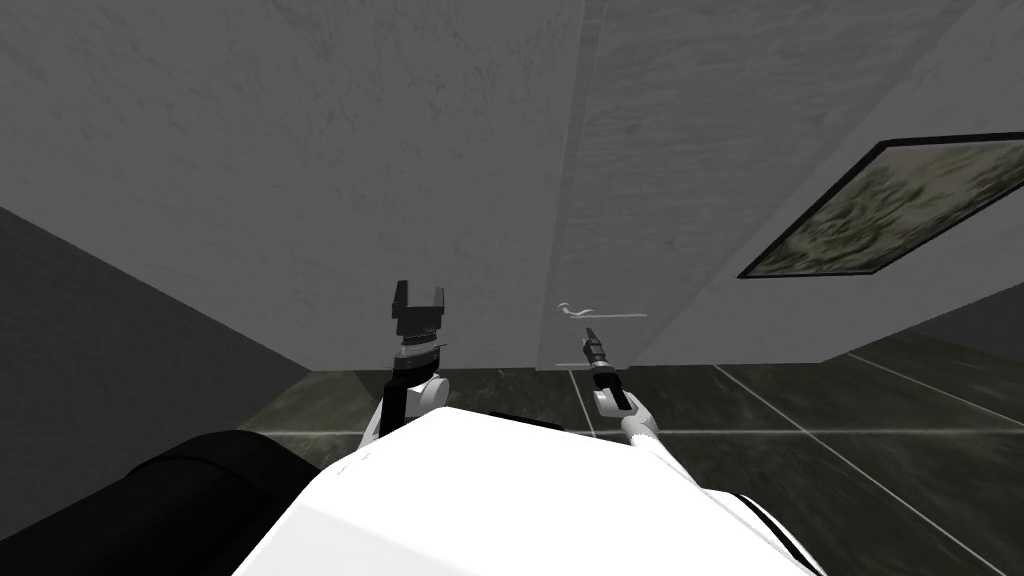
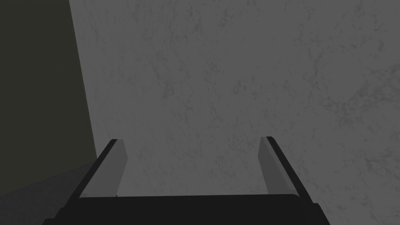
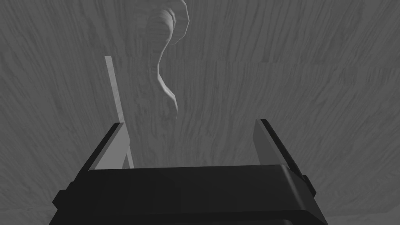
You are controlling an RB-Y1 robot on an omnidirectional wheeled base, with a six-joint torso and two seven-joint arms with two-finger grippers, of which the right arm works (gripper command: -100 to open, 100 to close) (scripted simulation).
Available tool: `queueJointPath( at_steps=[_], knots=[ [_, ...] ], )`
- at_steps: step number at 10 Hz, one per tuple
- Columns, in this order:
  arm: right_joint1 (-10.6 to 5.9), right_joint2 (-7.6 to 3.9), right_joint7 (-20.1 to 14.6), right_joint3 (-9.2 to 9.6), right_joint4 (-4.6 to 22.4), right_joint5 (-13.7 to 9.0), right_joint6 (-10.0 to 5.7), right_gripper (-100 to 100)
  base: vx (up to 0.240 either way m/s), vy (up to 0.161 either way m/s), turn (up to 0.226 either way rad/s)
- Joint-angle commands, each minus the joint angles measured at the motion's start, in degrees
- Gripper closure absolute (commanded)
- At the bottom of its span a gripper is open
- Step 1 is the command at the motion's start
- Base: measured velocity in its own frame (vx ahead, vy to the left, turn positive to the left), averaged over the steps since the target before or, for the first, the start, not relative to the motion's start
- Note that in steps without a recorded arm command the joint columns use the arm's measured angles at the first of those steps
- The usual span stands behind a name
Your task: Pull the door open
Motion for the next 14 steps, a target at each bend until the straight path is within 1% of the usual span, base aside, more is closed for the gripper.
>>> queueJointPath(
  at_steps=[1,2,3,5,6,8,9,10,11,12,14],
  knots=[
    [-0.85,-0.32,-0.26,0.04,1.85,0.03,0.14,-100,0.010,-0.092,0.163],
    [-2.13,-0.65,-0.50,0.06,4.54,0.05,0.00,-100,0.022,-0.115,0.309],
    [-2.13,-0.65,-0.50,0.06,4.54,0.05,0.00,-100,0.021,-0.096,0.103],
    [-3.04,-0.88,-0.67,0.08,6.44,0.07,-0.11,-100,-0.004,-0.055,0.060],
    [-3.81,-1.08,-0.81,0.10,8.07,0.08,-0.20,-100,-0.008,-0.068,0.179],
    [-4.48,-1.25,-0.93,0.11,9.46,0.09,-0.28,-100,0.004,-0.053,0.108],
    [-4.11,-1.17,-0.86,0.10,8.72,0.09,-0.15,-100,0.003,-0.024,0.023],
    [-3.65,-2.45,-1.73,-0.01,9.54,-0.46,-1.11,-100,0.109,0.052,0.121],
    [-3.47,-2.93,-2.05,-0.05,9.82,-0.67,-1.45,-100,0.179,0.082,0.104],
    [-3.47,-2.93,-2.05,-0.05,9.82,-0.67,-1.45,-100,0.134,0.051,0.008],
    [-2.56,-5.25,-3.62,-0.25,11.14,-1.67,-3.14,-100,0.126,0.080,0.128]
  ],
)
